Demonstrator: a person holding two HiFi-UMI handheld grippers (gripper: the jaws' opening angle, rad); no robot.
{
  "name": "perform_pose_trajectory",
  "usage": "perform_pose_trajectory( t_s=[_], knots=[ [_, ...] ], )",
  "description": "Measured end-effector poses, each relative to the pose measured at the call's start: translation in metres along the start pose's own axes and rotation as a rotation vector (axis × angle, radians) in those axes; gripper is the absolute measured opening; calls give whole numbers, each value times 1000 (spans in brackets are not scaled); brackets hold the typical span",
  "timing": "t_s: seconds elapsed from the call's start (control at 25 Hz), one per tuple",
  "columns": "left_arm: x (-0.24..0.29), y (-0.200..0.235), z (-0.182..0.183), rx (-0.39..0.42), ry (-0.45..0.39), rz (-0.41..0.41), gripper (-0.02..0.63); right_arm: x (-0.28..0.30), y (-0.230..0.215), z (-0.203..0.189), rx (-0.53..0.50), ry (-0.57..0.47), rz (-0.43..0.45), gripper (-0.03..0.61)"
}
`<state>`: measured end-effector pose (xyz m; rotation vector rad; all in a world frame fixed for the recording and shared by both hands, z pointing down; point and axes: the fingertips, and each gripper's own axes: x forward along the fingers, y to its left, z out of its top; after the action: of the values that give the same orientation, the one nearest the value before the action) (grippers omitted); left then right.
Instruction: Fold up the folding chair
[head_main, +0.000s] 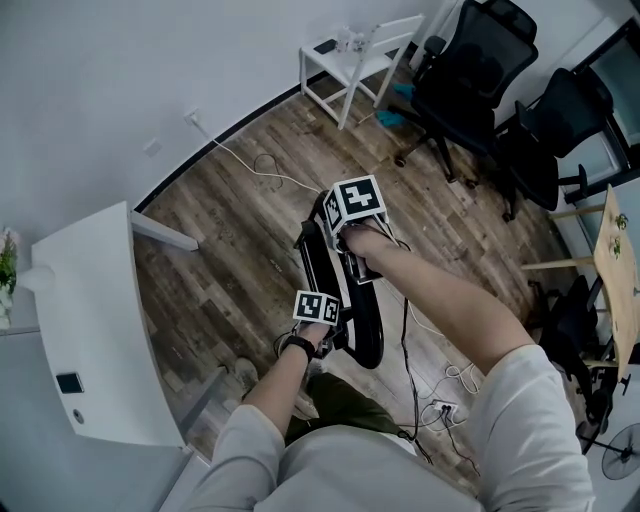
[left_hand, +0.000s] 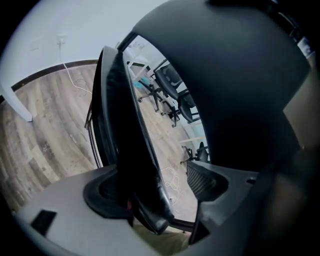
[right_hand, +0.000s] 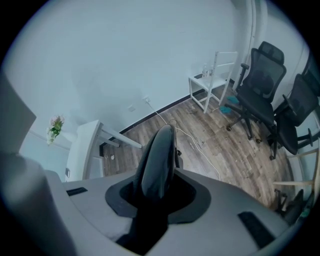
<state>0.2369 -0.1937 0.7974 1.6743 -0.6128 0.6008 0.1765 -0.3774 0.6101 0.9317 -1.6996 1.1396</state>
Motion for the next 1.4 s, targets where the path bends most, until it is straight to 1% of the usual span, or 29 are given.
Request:
perform_pose_trajectory(
  t_s=[0.08, 0.2, 0.28, 0.36, 0.4, 0.44, 0.56, 0.68, 0.8, 0.88, 0.92, 1.0, 1.08, 1.2, 1.28, 1.36, 1.4],
  knots=[
    [3, 1, -2, 32, 29, 11, 364, 0, 1, 0, -1, -4, -1, 114],
    [1, -7, -8, 79, 92, -50, 376, -1, -2, -1, 1, -5, 1, 114],
    [-7, -8, -10, 78, 104, -77, 380, -2, -1, 0, 5, -3, 5, 115],
    [-21, -8, -14, 63, 96, -100, 390, -1, 2, 0, 12, -3, 16, 118],
    [-30, -9, -16, 61, 88, -114, 391, -1, 4, 0, 13, -1, 21, 123],
    [-41, -12, -18, 65, 76, -129, 407, -1, 5, 0, 12, 1, 24, 126],
    [-83, -30, -18, 115, 42, -166, 407, 2, 8, 0, -1, 11, 19, 126],
    [-137, -79, -10, 174, -43, -184, 407, 3, 9, -1, -11, 26, 16, 126],
    [-168, -131, 3, 156, -142, -184, 407, 1, 7, -3, -24, 54, 13, 126],
    [-174, -151, 9, 153, -190, -145, 407, 3, 8, -6, -38, 83, 9, 126],
    [-174, -157, 12, 160, -207, -110, 407, 4, 9, -8, -48, 96, 7, 126],
    [-169, -164, 18, 190, -223, -13, 407, 5, 11, -7, -65, 113, 0, 126],
    [-161, -167, 27, 219, -238, 104, 407, 5, 16, -3, -82, 123, -6, 126],
    [-150, -160, 35, 218, -256, 265, 407, 6, 23, -2, -108, 142, -12, 126],
    [-143, -153, 34, 202, -245, 332, 407, 7, 29, -3, -124, 149, -9, 130],
    [-132, -147, 32, 193, -220, 370, 405, 9, 33, -1, -140, 143, -16, 135],
    [-129, -146, 32, 190, -213, 376, 376, 10, 32, 1, -147, 137, -27, 129]
  ],
)
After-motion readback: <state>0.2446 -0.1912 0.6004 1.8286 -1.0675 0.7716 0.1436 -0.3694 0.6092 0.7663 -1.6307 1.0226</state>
